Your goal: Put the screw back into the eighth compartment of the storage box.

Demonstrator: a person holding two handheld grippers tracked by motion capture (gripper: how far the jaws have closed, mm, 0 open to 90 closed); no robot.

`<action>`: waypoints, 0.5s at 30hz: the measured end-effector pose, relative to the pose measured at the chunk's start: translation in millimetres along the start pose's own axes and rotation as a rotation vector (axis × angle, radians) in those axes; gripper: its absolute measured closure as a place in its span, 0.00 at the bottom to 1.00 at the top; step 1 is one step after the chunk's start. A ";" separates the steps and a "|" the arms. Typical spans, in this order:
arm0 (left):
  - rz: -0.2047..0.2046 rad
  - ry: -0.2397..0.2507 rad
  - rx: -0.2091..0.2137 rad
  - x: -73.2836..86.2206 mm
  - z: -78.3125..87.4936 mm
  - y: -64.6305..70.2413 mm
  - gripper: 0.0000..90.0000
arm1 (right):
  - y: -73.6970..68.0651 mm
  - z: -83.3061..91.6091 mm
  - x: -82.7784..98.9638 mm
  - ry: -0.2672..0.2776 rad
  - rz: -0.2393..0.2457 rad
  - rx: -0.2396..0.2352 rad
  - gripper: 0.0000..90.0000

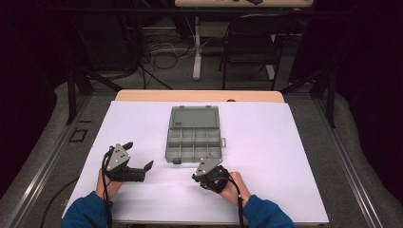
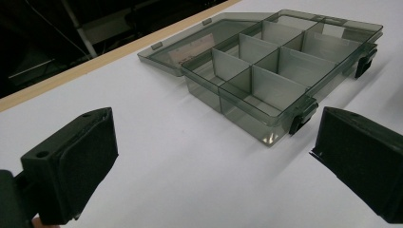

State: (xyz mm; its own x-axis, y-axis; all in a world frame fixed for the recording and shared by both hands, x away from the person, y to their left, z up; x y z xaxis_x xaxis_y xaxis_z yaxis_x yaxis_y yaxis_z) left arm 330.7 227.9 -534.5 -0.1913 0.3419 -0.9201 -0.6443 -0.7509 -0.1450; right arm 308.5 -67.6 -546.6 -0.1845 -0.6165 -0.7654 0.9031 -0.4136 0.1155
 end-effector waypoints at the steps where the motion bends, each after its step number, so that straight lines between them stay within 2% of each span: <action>1: 0.004 0.002 0.001 -0.1 0.0 0.5 0.00 | 1.2 1.4 0.0 0.005 0.003 0.005 0.97; 5: -0.002 -0.003 0.000 -0.3 -0.5 1.0 0.00 | 5.3 7.9 0.1 0.021 -0.015 0.015 0.97; 15: 0.001 0.004 -0.001 -0.3 -0.6 0.6 0.00 | 12.7 16.4 0.8 0.045 -0.015 0.046 0.97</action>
State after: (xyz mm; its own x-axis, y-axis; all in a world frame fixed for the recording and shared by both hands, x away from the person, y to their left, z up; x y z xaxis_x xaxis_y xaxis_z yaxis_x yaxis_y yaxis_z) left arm 330.9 227.0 -534.6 -0.1890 0.3389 -0.9216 -0.6435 -0.7517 -0.1444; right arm 313.5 -84.3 -535.4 -0.1792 -0.5797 -0.7949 0.8814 -0.4536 0.1320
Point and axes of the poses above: each handheld gripper's, and its own axes: z roughly backward along the jaws, x roughly out of its underside, y roughly to its right, the point moved 2 cm from there along -z, roughly forward along the jaws, and after that the axes turned 4 degrees about y, right-handed, at the moved point
